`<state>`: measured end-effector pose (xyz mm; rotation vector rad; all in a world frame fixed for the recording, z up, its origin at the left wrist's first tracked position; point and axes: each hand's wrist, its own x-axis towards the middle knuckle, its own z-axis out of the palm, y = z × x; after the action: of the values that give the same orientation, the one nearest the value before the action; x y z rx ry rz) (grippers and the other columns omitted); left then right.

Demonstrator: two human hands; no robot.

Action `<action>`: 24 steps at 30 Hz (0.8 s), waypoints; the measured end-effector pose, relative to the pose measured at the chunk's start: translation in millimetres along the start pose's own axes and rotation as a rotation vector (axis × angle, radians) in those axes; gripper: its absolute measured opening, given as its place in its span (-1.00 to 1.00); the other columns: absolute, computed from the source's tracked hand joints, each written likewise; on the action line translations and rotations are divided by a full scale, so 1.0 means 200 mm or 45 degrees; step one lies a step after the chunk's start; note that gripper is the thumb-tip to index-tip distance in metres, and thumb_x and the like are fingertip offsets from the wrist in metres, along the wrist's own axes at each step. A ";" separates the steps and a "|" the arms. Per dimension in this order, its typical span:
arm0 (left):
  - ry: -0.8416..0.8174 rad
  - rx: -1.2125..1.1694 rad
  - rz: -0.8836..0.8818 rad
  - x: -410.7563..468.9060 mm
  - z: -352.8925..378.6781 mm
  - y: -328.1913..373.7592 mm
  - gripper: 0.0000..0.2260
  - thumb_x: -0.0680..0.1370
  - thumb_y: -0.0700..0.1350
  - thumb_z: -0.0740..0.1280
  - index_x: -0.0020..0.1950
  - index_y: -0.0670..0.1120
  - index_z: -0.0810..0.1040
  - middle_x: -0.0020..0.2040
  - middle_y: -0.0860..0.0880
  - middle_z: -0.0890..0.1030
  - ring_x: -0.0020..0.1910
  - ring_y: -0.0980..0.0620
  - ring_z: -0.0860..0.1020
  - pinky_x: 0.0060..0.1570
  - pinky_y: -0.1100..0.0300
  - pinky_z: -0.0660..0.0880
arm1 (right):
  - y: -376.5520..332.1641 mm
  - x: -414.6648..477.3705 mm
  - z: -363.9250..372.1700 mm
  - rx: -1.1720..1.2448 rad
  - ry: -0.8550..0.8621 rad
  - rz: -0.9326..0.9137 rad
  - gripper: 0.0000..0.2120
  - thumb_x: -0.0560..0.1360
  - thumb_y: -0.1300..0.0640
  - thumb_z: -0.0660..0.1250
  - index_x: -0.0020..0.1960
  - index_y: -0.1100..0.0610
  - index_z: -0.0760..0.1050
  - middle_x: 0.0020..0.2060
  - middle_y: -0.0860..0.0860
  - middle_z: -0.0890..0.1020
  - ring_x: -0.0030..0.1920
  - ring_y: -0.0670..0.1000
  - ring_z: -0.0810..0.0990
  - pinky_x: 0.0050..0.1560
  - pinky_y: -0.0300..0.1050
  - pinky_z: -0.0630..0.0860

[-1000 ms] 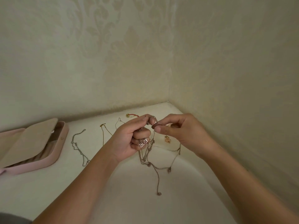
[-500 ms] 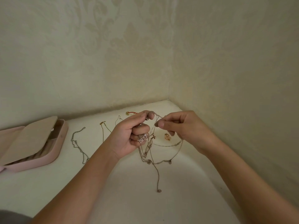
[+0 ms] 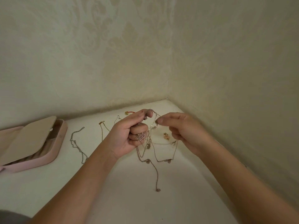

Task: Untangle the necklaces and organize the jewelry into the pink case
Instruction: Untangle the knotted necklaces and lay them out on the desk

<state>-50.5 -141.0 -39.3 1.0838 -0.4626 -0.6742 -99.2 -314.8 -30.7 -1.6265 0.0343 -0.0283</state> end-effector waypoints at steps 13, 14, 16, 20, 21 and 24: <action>0.209 0.169 0.129 0.05 -0.04 -0.03 -0.83 0.53 -0.04 0.34 -0.23 -0.04 0.46 -0.50 0.12 0.19 -0.56 0.20 0.12 -0.58 0.37 0.05 | -0.01 0.03 -0.03 0.665 -0.053 0.055 -0.81 0.56 0.25 0.20 -0.23 0.13 0.45 -0.33 -0.02 0.53 -0.58 -0.17 0.17 -0.59 -0.36 0.13; 0.246 0.300 0.138 0.06 -0.04 -0.03 -0.81 0.51 -0.02 0.38 -0.24 -0.04 0.44 -0.49 0.11 0.19 -0.54 0.18 0.11 -0.58 0.37 0.07 | -0.01 0.03 -0.04 0.623 -0.049 0.038 -0.83 0.54 0.24 0.22 -0.22 0.14 0.46 -0.32 -0.01 0.54 -0.57 -0.17 0.19 -0.58 -0.36 0.14; 0.300 0.528 0.140 0.05 -0.03 -0.04 -0.80 0.39 0.00 0.44 -0.24 -0.04 0.44 -0.44 0.05 0.20 -0.51 0.13 0.09 -0.54 0.34 0.08 | 0.00 0.03 -0.05 0.504 -0.019 -0.017 -0.87 0.52 0.22 0.27 -0.20 0.15 0.50 -0.29 -0.01 0.57 -0.55 -0.16 0.22 -0.56 -0.35 0.14; 0.322 0.624 0.068 0.04 0.00 -0.05 -0.79 0.31 0.04 0.46 -0.29 -0.03 0.49 -0.39 -0.02 0.20 -0.52 0.12 0.10 -0.54 0.32 0.08 | -0.01 0.03 -0.06 0.218 0.082 -0.143 -0.88 0.53 0.19 0.32 -0.19 0.14 0.54 -0.25 0.01 0.60 -0.53 -0.14 0.24 -0.50 -0.33 0.18; 0.336 0.625 0.044 0.04 0.00 -0.05 -0.82 0.32 0.05 0.45 -0.30 -0.03 0.54 -0.40 0.00 0.19 -0.52 0.12 0.09 -0.54 0.33 0.07 | -0.01 0.02 -0.05 0.168 0.101 -0.176 -0.88 0.53 0.20 0.32 -0.19 0.14 0.53 -0.27 -0.01 0.60 -0.52 -0.13 0.25 -0.48 -0.33 0.19; 0.314 0.664 -0.042 0.03 0.01 -0.04 -0.76 0.36 0.07 0.40 -0.14 -0.06 0.70 -0.48 0.08 0.14 -0.51 0.11 0.07 -0.53 0.30 0.05 | -0.01 0.01 -0.02 0.097 0.131 -0.261 -0.88 0.53 0.22 0.32 -0.19 0.15 0.51 -0.39 -0.08 0.55 -0.49 -0.11 0.27 -0.45 -0.33 0.21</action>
<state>-49.4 -149.1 -46.2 1.6484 -0.4168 -0.4469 -97.2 -319.0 -28.1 -1.5461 -0.0541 -0.2677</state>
